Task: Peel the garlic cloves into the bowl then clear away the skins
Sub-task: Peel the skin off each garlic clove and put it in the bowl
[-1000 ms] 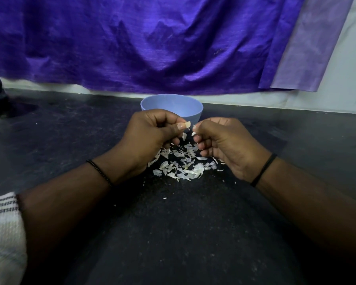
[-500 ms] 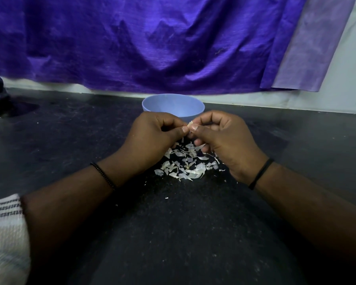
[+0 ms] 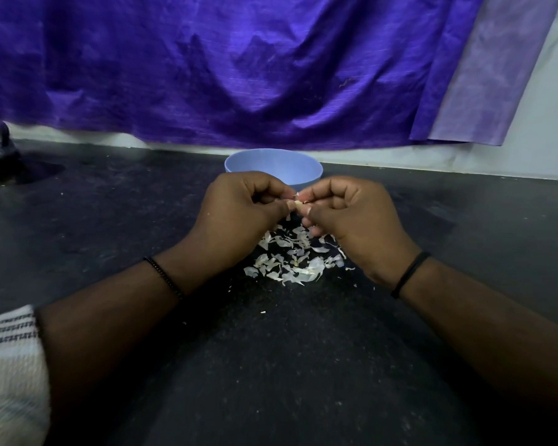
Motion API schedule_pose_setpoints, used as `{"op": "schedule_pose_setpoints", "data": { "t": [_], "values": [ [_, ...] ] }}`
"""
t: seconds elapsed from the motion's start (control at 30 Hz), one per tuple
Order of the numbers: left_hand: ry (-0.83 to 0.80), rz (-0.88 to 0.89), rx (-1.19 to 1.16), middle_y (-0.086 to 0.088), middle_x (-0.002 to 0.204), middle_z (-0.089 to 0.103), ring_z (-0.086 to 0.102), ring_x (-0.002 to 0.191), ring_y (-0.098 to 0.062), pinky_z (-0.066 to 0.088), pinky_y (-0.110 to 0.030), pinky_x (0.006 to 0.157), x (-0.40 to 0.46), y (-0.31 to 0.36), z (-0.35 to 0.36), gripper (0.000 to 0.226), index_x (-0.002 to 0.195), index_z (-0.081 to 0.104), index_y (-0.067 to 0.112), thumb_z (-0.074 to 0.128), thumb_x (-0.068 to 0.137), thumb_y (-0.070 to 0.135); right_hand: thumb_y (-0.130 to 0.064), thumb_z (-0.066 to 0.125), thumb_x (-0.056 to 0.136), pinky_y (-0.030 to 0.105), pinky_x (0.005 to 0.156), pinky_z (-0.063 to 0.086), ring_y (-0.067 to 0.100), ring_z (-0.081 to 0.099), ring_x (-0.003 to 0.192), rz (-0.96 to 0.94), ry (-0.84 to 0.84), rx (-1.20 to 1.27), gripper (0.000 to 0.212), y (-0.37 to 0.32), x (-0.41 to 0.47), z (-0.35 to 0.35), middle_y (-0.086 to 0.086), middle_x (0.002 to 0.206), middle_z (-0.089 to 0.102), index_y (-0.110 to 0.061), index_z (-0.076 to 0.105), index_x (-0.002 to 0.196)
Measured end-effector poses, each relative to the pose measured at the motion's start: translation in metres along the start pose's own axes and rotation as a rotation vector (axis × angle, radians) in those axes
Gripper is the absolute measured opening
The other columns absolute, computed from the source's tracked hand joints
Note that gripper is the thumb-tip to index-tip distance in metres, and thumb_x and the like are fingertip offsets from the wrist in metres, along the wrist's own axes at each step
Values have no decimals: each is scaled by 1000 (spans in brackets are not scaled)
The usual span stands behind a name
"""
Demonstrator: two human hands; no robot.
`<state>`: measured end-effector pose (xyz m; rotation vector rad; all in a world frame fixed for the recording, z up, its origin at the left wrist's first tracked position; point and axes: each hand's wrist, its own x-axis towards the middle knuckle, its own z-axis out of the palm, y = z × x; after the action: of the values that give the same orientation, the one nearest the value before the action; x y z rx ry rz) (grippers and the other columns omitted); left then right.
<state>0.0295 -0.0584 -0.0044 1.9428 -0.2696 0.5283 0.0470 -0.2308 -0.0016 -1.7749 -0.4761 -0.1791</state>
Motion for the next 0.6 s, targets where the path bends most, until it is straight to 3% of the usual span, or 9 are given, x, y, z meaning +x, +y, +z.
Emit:
{"op": "schedule_pose_setpoints", "data": {
  "t": [0.1, 0.37, 0.6],
  "values": [
    [3, -7, 2, 7, 58, 68, 58, 51, -2, 47, -16, 53, 0, 1, 0, 2, 85, 77, 13, 77, 84, 12, -6, 75, 84, 38, 69, 61, 18, 68, 70, -12, 16, -33, 13, 1, 0, 1, 4, 78, 75, -18, 73, 89],
    [-10, -5, 71, 5, 61, 69, 59, 53, -2, 46, -16, 53, -1, 0, 0, 3, 84, 77, 16, 75, 86, 15, -9, 74, 87, 33, 63, 56, 19, 63, 65, 17, 47, -8, 8, -1, 1, 2, 11, 78, 74, -12, 71, 93],
    [-48, 14, 192, 5, 66, 71, 66, 60, -8, 57, -29, 61, -2, -2, 2, 7, 81, 75, 22, 75, 85, 16, -4, 69, 90, 24, 57, 54, 10, 63, 63, 50, 59, 25, 8, -2, 1, 3, 6, 75, 73, -11, 71, 90]
  ]
}}
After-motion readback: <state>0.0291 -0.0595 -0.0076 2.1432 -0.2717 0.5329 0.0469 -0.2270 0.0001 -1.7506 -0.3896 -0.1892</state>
